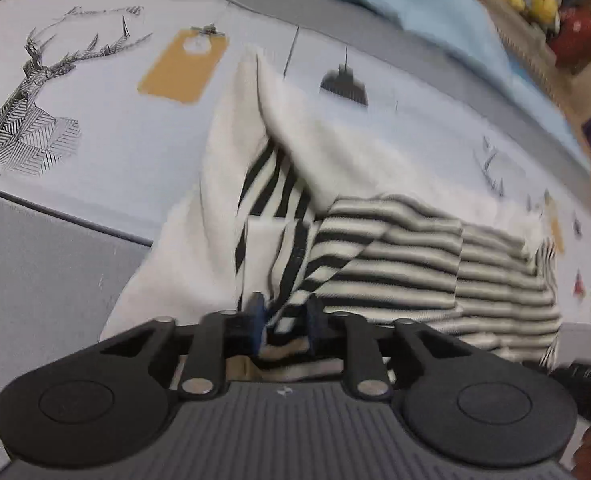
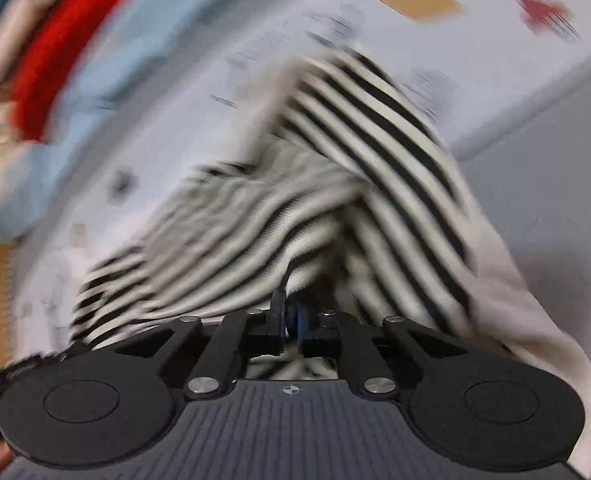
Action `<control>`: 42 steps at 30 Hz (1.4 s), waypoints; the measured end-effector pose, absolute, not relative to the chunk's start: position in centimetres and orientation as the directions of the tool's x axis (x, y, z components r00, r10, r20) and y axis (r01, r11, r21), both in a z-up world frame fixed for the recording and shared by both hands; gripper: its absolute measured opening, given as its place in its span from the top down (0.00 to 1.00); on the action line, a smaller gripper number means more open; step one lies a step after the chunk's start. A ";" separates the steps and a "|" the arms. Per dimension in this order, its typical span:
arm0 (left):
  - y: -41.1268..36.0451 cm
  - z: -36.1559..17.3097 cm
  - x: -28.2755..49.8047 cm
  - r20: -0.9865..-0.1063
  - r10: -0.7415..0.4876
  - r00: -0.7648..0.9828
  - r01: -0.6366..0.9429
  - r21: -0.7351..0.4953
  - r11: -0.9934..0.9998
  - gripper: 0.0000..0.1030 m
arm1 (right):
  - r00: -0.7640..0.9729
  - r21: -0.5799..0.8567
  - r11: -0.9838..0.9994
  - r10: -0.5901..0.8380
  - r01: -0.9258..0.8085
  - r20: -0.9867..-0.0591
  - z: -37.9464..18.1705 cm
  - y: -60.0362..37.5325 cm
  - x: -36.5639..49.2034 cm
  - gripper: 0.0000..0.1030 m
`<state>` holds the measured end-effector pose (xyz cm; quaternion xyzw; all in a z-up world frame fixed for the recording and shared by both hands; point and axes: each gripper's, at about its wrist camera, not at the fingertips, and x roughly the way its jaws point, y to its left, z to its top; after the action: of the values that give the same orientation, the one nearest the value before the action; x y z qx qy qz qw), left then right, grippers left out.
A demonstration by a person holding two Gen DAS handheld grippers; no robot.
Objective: Fold small clothes
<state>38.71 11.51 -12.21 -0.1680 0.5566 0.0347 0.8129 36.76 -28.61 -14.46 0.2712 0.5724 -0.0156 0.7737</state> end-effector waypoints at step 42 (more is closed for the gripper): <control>10.9 -0.7 7.6 -0.713 -0.164 0.681 0.097 -0.134 0.986 0.80 | 0.677 0.340 0.934 0.179 0.113 -0.714 -3.5 -38.7 10.1 0.65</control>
<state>7.64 10.92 -0.70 -0.0426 0.3928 -0.0714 0.9159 10.08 -38.74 -3.47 0.1814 0.4017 0.0183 0.8975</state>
